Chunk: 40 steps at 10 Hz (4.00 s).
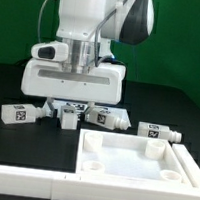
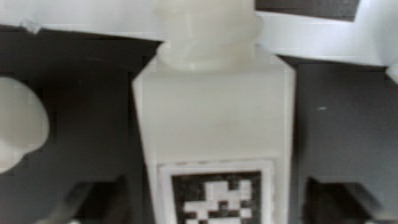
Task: Assemble square table
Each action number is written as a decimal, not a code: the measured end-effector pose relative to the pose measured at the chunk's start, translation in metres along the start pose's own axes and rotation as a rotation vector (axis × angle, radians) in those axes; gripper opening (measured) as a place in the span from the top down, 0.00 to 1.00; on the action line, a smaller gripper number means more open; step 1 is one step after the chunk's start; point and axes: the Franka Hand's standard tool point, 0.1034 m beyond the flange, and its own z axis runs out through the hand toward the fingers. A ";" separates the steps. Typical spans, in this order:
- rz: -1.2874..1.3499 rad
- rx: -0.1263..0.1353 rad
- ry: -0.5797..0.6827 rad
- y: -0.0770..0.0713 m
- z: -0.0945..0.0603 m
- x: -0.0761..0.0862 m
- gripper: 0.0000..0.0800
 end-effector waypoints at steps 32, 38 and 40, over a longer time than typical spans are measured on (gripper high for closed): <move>1.614 0.607 -0.601 -0.115 -0.025 0.061 0.19; 1.793 0.605 -0.487 -0.139 -0.013 0.068 0.19; 1.777 0.607 -0.475 -0.139 -0.013 0.066 0.19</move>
Offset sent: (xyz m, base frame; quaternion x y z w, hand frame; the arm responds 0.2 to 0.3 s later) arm 0.0657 0.0202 0.0456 -0.0315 0.0310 0.0243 0.9987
